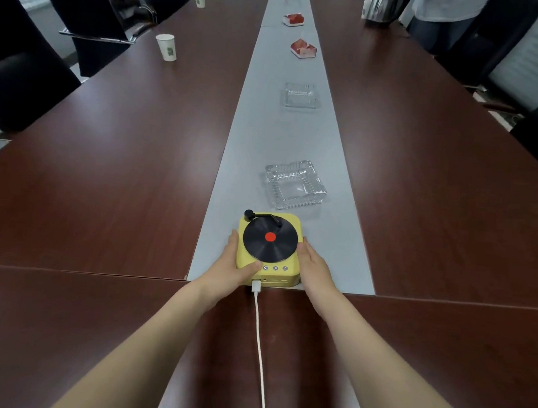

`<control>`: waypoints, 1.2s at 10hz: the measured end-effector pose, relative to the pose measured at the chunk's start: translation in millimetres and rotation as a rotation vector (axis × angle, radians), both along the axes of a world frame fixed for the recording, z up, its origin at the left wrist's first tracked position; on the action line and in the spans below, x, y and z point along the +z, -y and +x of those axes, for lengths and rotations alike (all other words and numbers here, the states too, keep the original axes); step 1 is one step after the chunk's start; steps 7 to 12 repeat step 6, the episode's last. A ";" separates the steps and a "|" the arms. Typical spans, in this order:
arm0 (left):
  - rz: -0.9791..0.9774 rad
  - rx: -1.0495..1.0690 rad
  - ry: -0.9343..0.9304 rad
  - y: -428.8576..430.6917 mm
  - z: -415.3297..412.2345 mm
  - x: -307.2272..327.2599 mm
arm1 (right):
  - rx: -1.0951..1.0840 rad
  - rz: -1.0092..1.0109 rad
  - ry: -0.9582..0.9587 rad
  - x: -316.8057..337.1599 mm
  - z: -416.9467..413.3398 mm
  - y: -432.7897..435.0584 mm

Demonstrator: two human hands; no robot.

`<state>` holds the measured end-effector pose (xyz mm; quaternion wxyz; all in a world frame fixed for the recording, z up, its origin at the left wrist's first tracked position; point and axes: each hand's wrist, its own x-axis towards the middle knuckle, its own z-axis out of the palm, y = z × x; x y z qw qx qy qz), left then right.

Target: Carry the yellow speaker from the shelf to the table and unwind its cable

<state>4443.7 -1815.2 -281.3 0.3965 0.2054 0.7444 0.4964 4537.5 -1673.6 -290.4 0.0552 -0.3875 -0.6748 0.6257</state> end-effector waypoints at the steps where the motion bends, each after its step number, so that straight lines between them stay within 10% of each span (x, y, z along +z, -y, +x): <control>1: -0.150 0.042 -0.001 -2.2 -1.3 7.7 | 0.044 -0.017 0.084 16.4 -0.9 -6.0; 12: -0.019 0.258 -0.094 33.6 36.8 88.3 | 0.031 0.030 0.017 84.9 50.5 10.8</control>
